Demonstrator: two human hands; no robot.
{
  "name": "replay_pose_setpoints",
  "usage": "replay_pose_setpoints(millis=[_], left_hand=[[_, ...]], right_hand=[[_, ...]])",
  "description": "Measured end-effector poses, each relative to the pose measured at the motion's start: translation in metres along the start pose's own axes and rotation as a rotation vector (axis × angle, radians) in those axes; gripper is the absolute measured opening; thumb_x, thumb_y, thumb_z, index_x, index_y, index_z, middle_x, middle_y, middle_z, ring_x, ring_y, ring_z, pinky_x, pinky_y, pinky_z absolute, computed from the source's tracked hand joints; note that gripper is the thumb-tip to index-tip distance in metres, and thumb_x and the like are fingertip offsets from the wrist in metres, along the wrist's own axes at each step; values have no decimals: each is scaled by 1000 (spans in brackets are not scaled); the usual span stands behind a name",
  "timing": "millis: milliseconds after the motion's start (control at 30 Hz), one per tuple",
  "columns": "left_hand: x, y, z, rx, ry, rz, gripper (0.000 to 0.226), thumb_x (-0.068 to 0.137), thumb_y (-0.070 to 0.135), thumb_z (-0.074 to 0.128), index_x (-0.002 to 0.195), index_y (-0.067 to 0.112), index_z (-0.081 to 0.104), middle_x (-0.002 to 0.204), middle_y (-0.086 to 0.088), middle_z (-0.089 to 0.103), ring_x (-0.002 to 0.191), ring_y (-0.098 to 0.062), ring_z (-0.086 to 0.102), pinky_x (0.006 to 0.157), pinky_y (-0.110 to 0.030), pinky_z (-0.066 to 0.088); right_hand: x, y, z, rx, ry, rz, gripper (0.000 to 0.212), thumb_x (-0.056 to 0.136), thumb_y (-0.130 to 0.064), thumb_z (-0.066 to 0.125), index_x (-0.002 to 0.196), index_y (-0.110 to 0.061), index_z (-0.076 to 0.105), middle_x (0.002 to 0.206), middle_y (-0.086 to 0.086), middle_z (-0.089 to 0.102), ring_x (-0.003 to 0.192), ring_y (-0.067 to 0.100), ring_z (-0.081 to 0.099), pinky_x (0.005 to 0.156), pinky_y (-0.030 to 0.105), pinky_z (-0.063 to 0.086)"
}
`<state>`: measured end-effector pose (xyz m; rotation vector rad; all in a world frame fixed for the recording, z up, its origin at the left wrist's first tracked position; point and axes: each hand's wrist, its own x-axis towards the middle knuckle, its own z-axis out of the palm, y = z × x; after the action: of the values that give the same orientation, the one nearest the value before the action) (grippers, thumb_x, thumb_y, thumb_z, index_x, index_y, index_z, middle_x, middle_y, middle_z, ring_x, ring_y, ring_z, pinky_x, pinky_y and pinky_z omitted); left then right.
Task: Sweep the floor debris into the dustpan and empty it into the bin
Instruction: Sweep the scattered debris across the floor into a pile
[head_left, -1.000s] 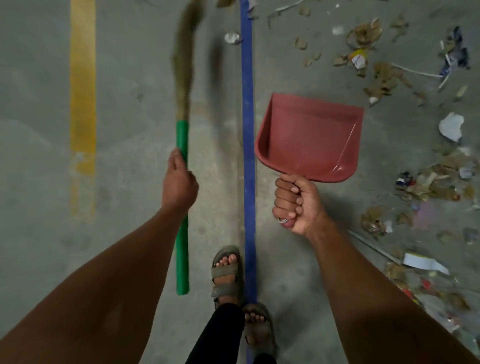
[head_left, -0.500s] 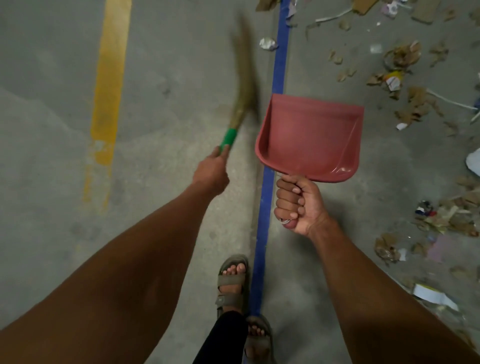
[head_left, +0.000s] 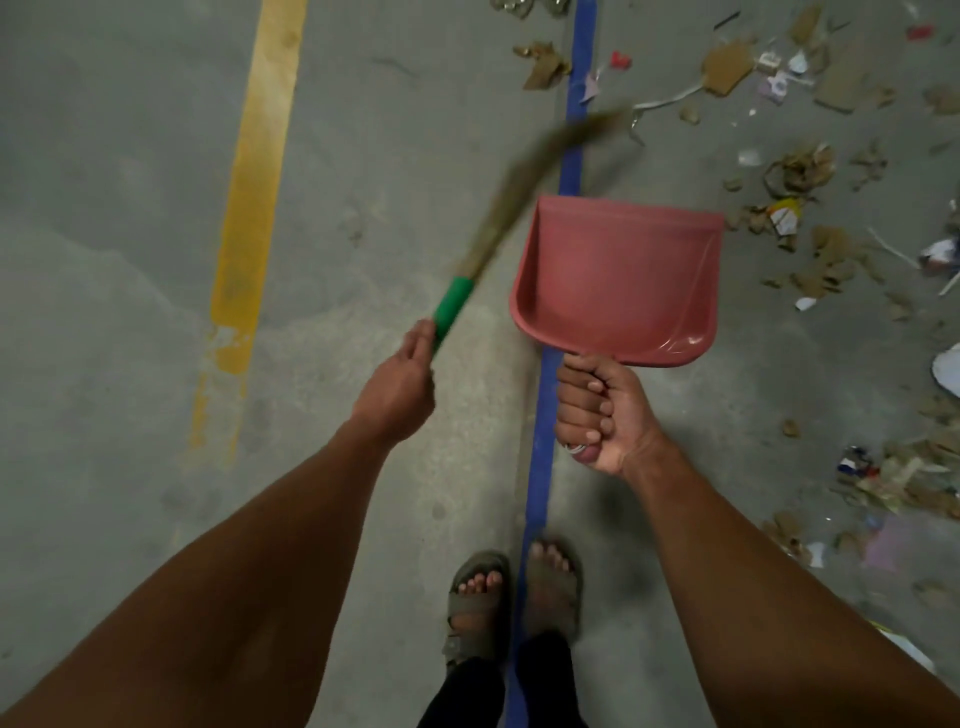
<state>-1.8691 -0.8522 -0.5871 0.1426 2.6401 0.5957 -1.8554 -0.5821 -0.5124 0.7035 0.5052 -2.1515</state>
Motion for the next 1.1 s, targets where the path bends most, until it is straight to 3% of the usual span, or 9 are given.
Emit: replay_pose_setpoints(millis=[200,300,367,533,700,833,900,967,1100], left_hand=[[28,-18,-34,-236,359,-570,64,99,13,52,156,0,26,150,-24,45,125,-45,56,105,-52,49],[65,-20,-48,-337,333,-825,49,96,11,54,142,3,41,135,-24,56,115,-44,62,96,-52,53],[91,-19,-52,-334,232,-872,41,94,12,56,133,5,45,126,-24,60,109,-44,64,91,-50,54],[142,12,-24,-210,34,-537,48,91,10,58,137,8,46,119,-22,63,100,-42,65,85,-45,53],[188,70,19,-101,-254,-31,82,87,2,55,162,19,26,158,-15,43,127,-40,57,106,-42,48],[213,108,28,-25,-437,317,68,88,8,60,152,17,41,144,-16,56,114,-42,63,94,-44,53],[217,115,24,-12,-428,378,65,90,10,60,151,15,40,137,-18,59,104,-42,66,87,-46,55],[216,111,18,-26,-349,405,75,90,9,57,159,14,27,145,-21,53,102,-44,66,84,-49,57],[208,83,-8,-97,-139,195,79,95,11,51,163,15,11,160,-19,37,110,-45,64,90,-53,56]], right_hand=[[32,-26,13,17,0,27,42,97,-21,44,56,-23,33,38,-9,19,30,8,9,33,16,13],[56,-44,14,27,-5,41,41,96,-21,47,57,-23,34,37,-9,23,29,7,12,32,16,15],[73,-60,14,30,-15,49,41,97,-21,46,58,-23,32,37,-9,23,29,7,12,32,16,17],[103,-106,11,46,-15,49,41,97,-21,46,60,-25,28,39,-9,17,30,7,11,33,17,16],[108,-141,3,48,30,31,42,98,-22,45,57,-23,34,41,-9,15,30,7,11,32,16,18],[104,-156,-1,95,34,7,42,97,-22,47,57,-23,32,36,-8,24,29,8,12,34,16,13],[100,-161,-2,122,27,-2,42,97,-21,47,59,-25,28,36,-8,25,29,8,13,33,16,14],[98,-166,-3,135,9,-9,42,97,-21,47,59,-25,28,37,-8,22,29,8,13,32,17,17],[95,-176,0,141,-43,-18,42,98,-21,45,57,-22,37,40,-8,19,30,7,14,33,17,19]])
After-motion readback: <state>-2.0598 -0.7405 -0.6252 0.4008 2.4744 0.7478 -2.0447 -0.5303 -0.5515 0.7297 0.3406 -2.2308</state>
